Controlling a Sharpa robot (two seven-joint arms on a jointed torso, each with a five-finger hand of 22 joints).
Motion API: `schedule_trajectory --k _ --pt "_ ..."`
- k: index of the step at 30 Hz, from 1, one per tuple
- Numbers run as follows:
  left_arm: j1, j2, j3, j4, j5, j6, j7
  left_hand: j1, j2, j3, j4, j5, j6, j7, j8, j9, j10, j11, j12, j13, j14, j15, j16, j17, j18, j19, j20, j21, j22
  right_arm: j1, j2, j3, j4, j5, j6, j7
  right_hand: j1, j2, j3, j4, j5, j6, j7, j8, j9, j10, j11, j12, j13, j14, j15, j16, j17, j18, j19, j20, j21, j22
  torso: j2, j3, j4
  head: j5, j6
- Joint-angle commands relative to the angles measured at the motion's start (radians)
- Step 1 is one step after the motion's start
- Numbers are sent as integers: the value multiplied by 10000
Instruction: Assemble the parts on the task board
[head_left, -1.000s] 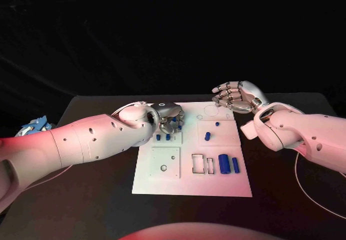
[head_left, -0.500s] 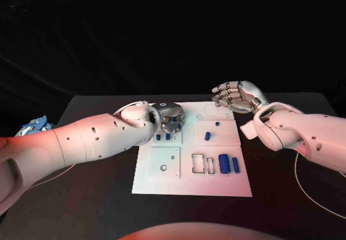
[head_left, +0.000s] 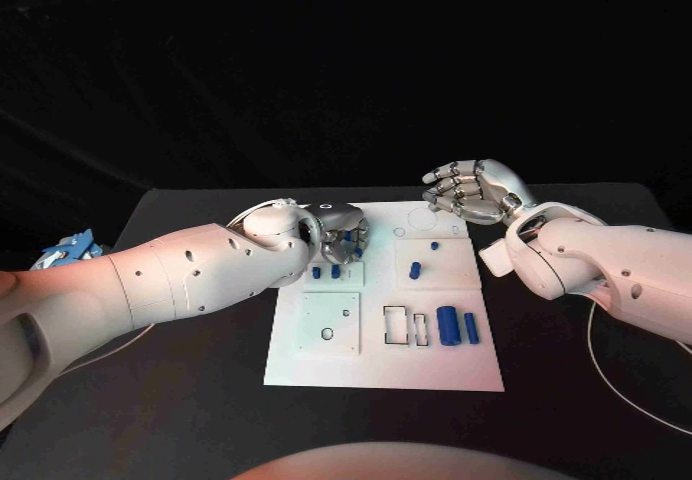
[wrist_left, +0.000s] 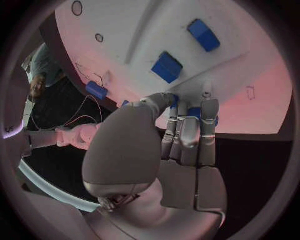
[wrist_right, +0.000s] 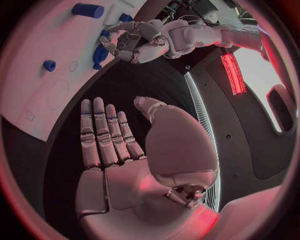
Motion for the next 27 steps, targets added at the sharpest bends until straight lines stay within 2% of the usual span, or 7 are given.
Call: schedule_trajectory --k 1,10,17,24,27 --pt "-25 63 -20 -40 88 309 65 33 115 12 -92 -68 110 -5 -59 -17 103 8 -70 -22 60 11 33 -19 -93 81 29 53 45 -4 14 5 -1 -2 114 98 -30 37 -33 -35 64 -62 984 39 -13 -72 9 42 -9 76 -9 -45 -15 106 67 3 -63 -8 -5 1 3 -1 -22" --pt "-29 132 -20 -145 232 -14 337 -26 169 51 -188 -98 398 -70 -102 -45 375 -61 -216 -78 157 -47 90 49 -132 199 -7 267 325 -5 27 5 -3 -2 119 104 -30 37 -33 -35 64 -62 984 39 -13 -72 9 42 -9 76 -9 -45 -15 106 67 3 -63 -8 -13 4 -5 -5 -32" --pt "-31 9 -17 -88 365 -438 510 -74 160 63 -242 -89 546 -64 -159 -58 540 -66 -353 -122 219 -59 118 82 -156 276 -25 371 467 -5 28 5 -3 -2 119 105 -30 37 -33 -35 64 -62 984 39 -13 -72 9 42 -9 76 -9 -45 -15 106 67 3 -63 -8 -10 -3 3 -28 -18" --pt "-30 -340 102 209 477 -703 602 -99 152 66 -257 -85 587 -62 -191 -66 587 -66 -415 -141 221 -61 112 46 -162 297 -31 400 507 -5 11 5 -5 -2 117 106 -30 37 -33 -35 64 -62 984 39 -13 -72 9 42 -9 76 -9 -45 -15 106 67 3 -63 -8 -15 0 12 -28 17" --pt "-28 -507 181 373 564 -796 628 -117 144 63 -258 -86 602 -61 -206 -70 606 -65 -441 -148 222 -60 110 35 -163 299 -33 407 514 -5 13 5 -13 0 117 106 -30 37 -33 -35 64 -62 984 39 -13 -72 9 42 -9 76 -9 -45 -15 106 67 3 -63 -8 -24 -17 22 -30 27"
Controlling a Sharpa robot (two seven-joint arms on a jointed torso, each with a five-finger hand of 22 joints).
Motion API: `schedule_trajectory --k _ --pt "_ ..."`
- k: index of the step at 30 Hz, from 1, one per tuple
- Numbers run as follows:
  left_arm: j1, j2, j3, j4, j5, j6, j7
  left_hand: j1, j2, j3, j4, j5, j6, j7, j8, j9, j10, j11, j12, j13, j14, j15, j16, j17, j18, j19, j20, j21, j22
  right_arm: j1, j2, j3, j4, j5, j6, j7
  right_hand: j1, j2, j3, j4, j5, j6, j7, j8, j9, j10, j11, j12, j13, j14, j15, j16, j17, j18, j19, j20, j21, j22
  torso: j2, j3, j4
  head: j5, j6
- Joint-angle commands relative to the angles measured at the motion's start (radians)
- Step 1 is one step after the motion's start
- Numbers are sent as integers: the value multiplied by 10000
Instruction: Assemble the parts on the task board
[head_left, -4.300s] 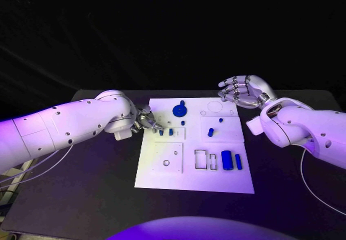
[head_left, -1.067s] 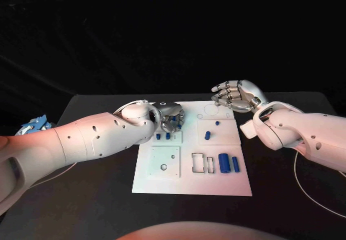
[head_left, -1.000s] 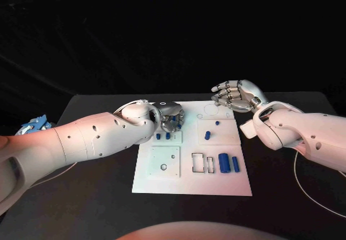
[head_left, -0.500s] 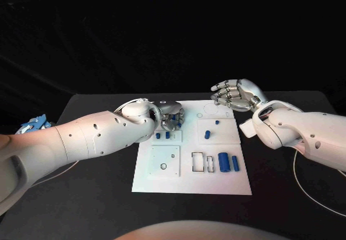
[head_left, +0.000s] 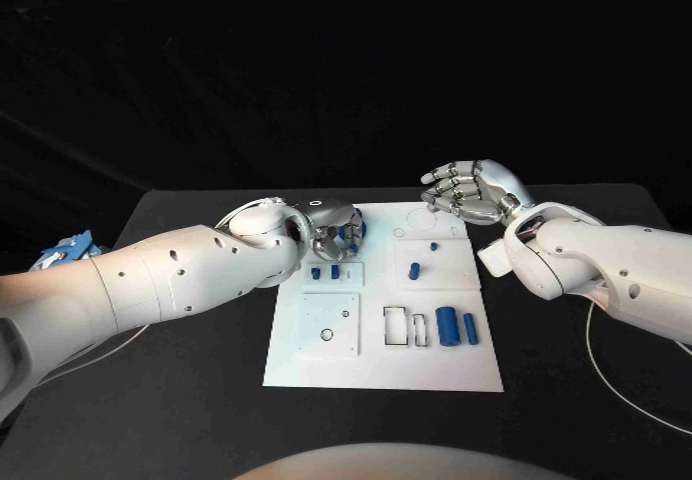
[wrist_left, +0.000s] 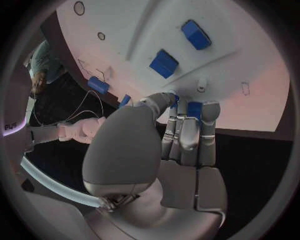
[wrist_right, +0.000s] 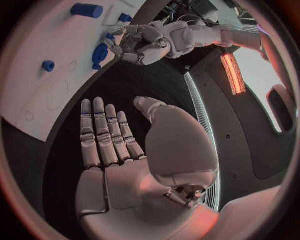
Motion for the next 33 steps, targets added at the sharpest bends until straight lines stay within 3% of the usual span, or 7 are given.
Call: schedule_trajectory --k 1,5,11,20,33 --pt "6 -128 60 168 244 -375 241 -100 37 -10 -66 -19 72 5 -43 -1 90 -22 -83 -15 61 30 50 -17 -157 54 -14 44 -11 -4 7 4 -11 4 108 95 -31 38 -33 -35 64 -62 984 40 -15 -72 9 42 -11 76 -9 -45 -16 106 67 3 -63 -10 -5 -15 10 12 20" --pt "10 -328 118 266 394 -521 294 -124 34 3 -72 7 92 13 -79 -11 118 -17 -138 -31 63 32 45 -31 -167 83 -17 76 43 -5 14 4 -15 17 109 92 -31 38 -33 -35 64 -62 984 40 -15 -72 9 42 -11 76 -9 -45 -16 106 67 3 -63 -10 -11 -21 32 53 70" --pt "6 -674 140 476 740 -504 327 -151 27 0 -69 8 113 13 -94 -14 142 -16 -166 -38 66 34 43 -43 -167 81 -17 79 43 -7 13 4 -18 23 117 88 -31 38 -33 -35 64 -62 984 40 -15 -72 9 42 -11 76 -9 -45 -16 106 67 3 -63 -10 14 -6 -7 53 89" --pt "-10 -1149 139 525 1020 16 216 -170 17 -1 -73 8 126 13 -116 -20 158 -17 -199 -47 33 35 17 -145 -164 69 -18 76 32 -11 -14 4 -2 25 112 86 -31 38 -33 -35 64 -62 984 40 -15 -72 9 42 -11 76 -9 -45 -16 106 67 3 -63 -10 6 7 5 52 27" --pt "-36 -1374 137 599 1352 374 279 -201 5 -12 -80 2 167 9 -134 -21 212 -23 -230 -50 35 30 10 -171 -177 105 -17 107 92 -14 -17 4 -8 25 108 85 -31 38 -33 -35 64 -62 984 40 -15 -72 9 42 -11 76 -9 -45 -16 106 67 3 -63 -10 9 5 -7 83 -22"
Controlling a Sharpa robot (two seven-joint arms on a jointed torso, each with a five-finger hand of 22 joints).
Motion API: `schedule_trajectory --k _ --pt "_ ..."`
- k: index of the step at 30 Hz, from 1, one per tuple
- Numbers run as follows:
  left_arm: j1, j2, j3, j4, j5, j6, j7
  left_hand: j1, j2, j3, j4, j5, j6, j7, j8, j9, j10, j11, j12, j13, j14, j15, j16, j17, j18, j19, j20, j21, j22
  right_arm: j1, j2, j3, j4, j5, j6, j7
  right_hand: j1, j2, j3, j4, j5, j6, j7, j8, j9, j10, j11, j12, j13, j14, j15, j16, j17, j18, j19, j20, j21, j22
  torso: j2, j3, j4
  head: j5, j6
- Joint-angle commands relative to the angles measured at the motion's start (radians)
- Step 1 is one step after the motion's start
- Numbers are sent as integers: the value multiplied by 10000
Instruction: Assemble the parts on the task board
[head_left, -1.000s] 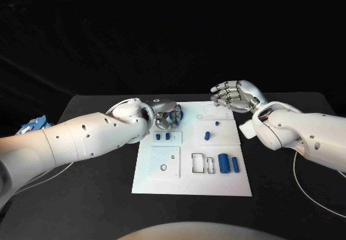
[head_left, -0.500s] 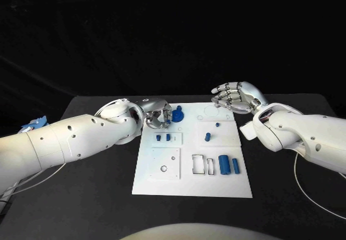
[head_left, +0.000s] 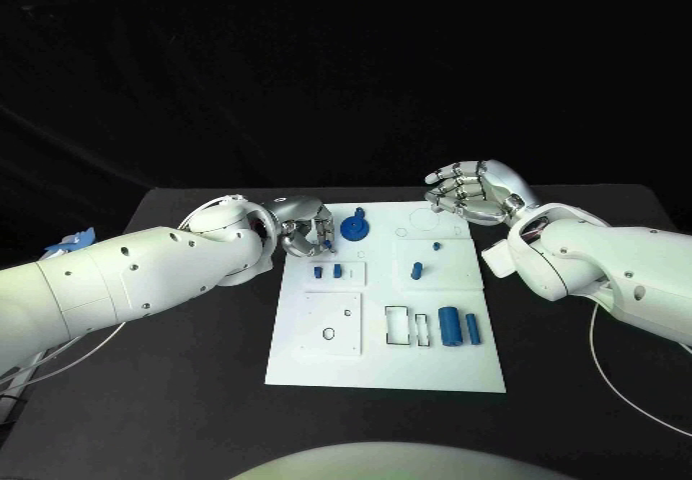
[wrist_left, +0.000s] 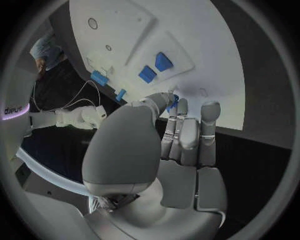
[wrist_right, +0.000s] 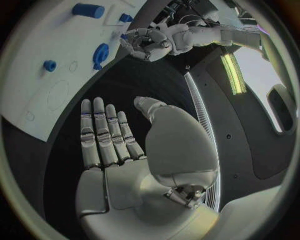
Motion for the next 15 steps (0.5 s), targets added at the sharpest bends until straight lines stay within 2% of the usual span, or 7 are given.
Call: schedule_trajectory --k 1,15 --pt "-7 -11 5 51 303 334 126 -121 5 -11 -80 2 79 -5 -44 -4 95 2 -59 -11 37 29 10 -8 -176 70 18 67 13 -6 1 6 0 6 100 84 -31 38 -33 -35 63 -62 984 40 -16 -72 9 42 -12 76 -9 -45 -16 106 67 3 -63 -10 -5 6 -6 -1 -8" --pt "-43 51 5 -11 459 322 168 -126 4 -12 -84 -1 88 -6 -51 -5 109 0 -70 -13 36 27 7 -20 -176 71 17 68 15 -10 4 6 3 5 95 89 -31 38 -33 -35 63 -62 984 40 -16 -72 9 42 -12 76 -9 -45 -16 106 67 3 -63 -10 -12 7 -10 -5 -12"
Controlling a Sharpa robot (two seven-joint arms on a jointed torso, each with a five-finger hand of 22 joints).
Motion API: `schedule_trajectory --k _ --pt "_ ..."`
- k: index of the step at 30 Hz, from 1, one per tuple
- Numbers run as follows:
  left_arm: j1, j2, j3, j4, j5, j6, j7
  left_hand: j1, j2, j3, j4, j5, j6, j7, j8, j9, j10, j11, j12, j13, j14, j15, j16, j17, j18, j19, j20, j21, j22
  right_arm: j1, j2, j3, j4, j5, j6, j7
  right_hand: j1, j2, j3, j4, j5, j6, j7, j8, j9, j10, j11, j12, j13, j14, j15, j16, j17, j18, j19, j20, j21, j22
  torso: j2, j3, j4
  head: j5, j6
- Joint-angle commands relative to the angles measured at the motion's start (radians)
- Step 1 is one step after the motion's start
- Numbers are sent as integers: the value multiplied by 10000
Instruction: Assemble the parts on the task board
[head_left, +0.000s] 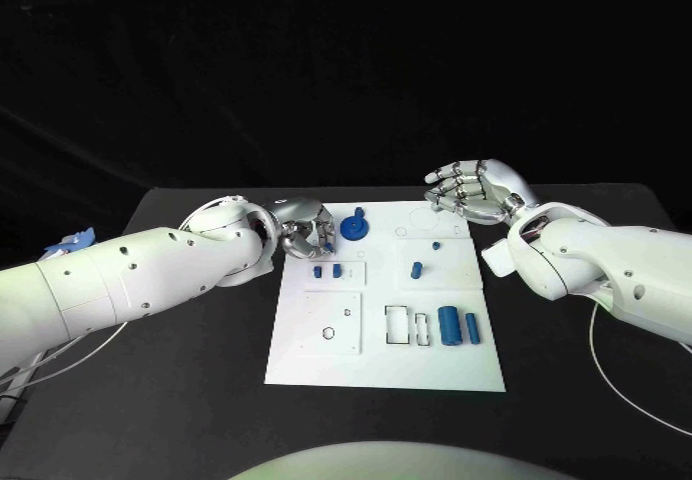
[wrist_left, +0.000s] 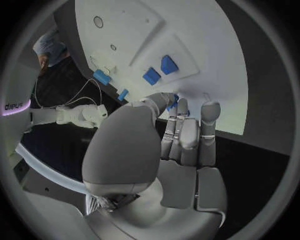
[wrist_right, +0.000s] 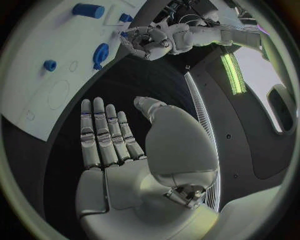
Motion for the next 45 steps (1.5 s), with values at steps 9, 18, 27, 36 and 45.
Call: schedule_trajectory --k 9,18,27,36,45 --pt "-23 154 5 -146 156 178 126 -129 3 14 -58 -3 92 -6 -54 -2 57 -15 -39 -15 43 28 11 6 -174 67 16 67 11 -7 13 3 12 2 87 104 -39 61 -38 -36 62 -50 978 68 -35 -68 3 78 -66 107 -14 -81 -28 107 97 0 -77 -71 -2 4 -3 -5 -2" --pt "-25 241 5 -208 158 283 84 -132 -7 12 -70 -9 90 -8 -74 -7 60 -15 -65 -20 46 28 10 7 -164 39 12 48 -30 -8 16 3 16 1 76 107 -39 61 -38 -36 62 -50 978 68 -35 -68 3 78 -66 107 -14 -81 -28 107 97 0 -77 -71 8 4 -12 -3 -9" --pt "-25 271 5 -256 136 511 -31 -128 -4 18 -80 -12 90 -11 -90 -11 62 -16 -88 -25 37 27 2 -20 -163 30 11 44 -38 -8 10 3 9 -3 100 82 -39 61 -38 -36 62 -50 978 68 -35 -68 3 78 -66 107 -14 -81 -28 107 97 0 -77 -71 3 0 3 -23 -23" --pt "-25 281 5 -286 99 649 -137 -121 -2 22 -91 -14 95 -14 -98 -13 69 -18 -100 -27 34 26 -1 -28 -160 18 10 36 -54 -9 4 3 12 -4 99 84 -39 61 -38 -36 62 -50 978 68 -35 -68 3 78 -66 107 -14 -81 -28 107 97 0 -77 -71 3 1 -3 -19 -30" --pt "-26 336 4 -339 86 630 -152 -134 -23 9 -104 -32 93 -10 -123 -19 73 -13 -130 -32 48 27 6 7 -155 0 6 26 -75 -10 3 3 13 -4 99 87 -39 61 -38 -36 62 -50 978 68 -35 -68 3 78 -66 107 -14 -81 -28 107 97 0 -77 -71 5 3 1 -16 -30"
